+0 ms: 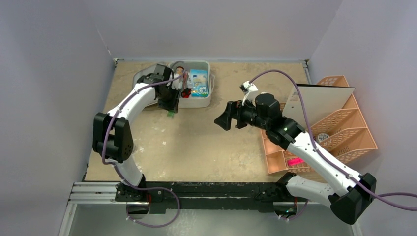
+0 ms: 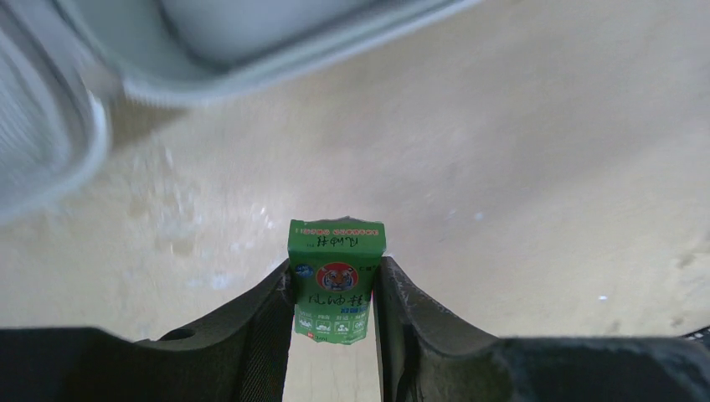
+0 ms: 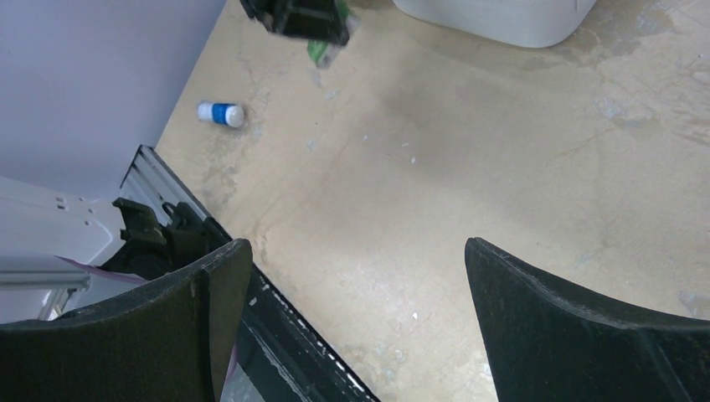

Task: Organize the medicine kit
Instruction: Pick up the medical item at the center of the board, then place the medical item at the medicine box.

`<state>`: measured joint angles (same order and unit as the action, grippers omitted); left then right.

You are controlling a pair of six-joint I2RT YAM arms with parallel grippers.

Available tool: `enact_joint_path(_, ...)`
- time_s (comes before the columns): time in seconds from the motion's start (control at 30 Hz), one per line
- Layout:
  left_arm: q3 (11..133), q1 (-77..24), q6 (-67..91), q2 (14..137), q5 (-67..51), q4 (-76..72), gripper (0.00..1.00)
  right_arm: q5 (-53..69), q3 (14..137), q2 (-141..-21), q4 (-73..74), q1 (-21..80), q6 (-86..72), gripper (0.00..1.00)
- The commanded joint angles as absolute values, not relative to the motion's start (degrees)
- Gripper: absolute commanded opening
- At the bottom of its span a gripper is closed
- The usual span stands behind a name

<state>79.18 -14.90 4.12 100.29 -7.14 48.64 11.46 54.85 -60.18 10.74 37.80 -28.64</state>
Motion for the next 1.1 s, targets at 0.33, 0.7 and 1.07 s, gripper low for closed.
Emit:
enact_joint_path(0.33,99.18,-15.82,-13.01,105.22,-22.75,37.83,0.35,5.33,61.46,-54.02,21.26,37.60,-23.22,0.99)
enact_joint_path(0.7,102.18,-15.84,-16.90,114.20,-31.49,30.29,0.34,2.32,62.32,-53.06,23.16,37.53,-22.92,0.99)
enact_joint_path(1.07,100.99,-16.34,-15.86,119.13,-34.59,25.05,0.34,2.09,62.17,-55.66,20.35,37.57,-23.16,0.99)
